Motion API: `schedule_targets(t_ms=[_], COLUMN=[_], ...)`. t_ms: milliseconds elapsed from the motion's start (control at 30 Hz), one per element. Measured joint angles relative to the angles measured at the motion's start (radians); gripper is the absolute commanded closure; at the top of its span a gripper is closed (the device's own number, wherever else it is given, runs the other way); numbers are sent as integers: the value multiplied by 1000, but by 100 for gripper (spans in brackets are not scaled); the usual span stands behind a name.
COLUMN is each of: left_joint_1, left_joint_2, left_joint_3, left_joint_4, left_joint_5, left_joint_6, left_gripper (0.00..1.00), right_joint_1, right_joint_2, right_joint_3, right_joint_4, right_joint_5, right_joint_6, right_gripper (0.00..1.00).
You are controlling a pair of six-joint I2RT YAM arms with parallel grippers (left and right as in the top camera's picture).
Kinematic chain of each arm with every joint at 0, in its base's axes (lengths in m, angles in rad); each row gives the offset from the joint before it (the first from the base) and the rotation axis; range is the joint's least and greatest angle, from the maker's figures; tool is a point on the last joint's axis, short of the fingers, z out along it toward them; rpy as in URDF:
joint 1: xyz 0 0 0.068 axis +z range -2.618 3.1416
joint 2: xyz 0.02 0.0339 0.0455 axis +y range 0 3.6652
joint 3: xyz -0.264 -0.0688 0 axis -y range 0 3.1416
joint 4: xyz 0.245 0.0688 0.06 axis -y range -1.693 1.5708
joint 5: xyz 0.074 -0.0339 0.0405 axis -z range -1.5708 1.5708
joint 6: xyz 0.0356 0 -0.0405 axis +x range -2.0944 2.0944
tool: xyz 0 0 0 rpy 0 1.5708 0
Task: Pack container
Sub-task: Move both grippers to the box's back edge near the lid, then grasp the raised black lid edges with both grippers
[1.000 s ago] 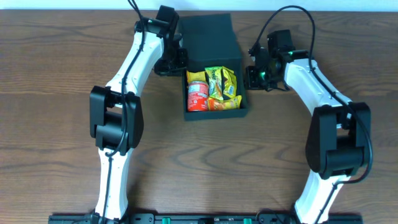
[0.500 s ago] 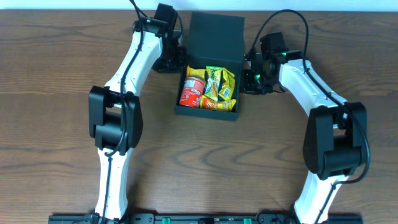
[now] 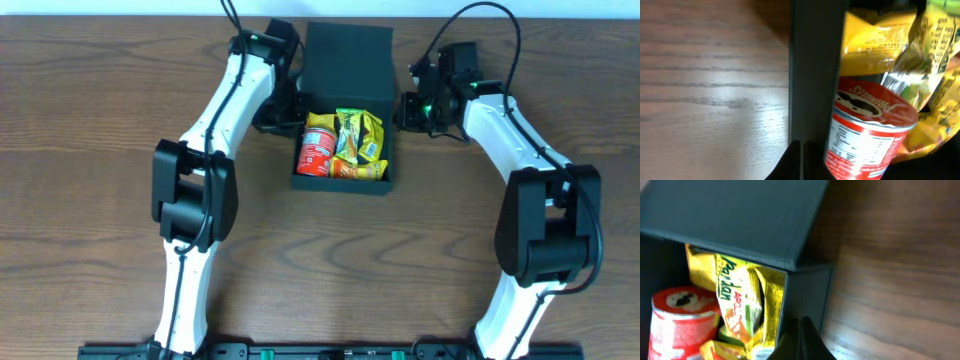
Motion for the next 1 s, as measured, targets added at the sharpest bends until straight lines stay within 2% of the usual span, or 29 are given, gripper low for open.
schedule_targets(t_ms=[300,533,700,800,1000], left_joint_1=[-13,0,58,92,150], left_joint_2=[0,0,0,0,0], left_joint_3=[0,0,0,0,0], left_joint_4=[-11,-18,105,191,391], left_joint_5=[-18,-169,-219,-221,-92], left_joint_6=[0,-5,-3,-1,61], left_gripper=[94,94,94,93,94], right_joint_1=[-5,-5,-21,-29,-37], right_joint_2=[0,0,0,0,-1], right_joint_3=[0,0,0,1,71], right_joint_4=[8,-8,3,78,295], right_joint_5=[11,144,214,268,349], right_joint_6=[2,24,27,13,-35], right_gripper=[99,98,98,99,98])
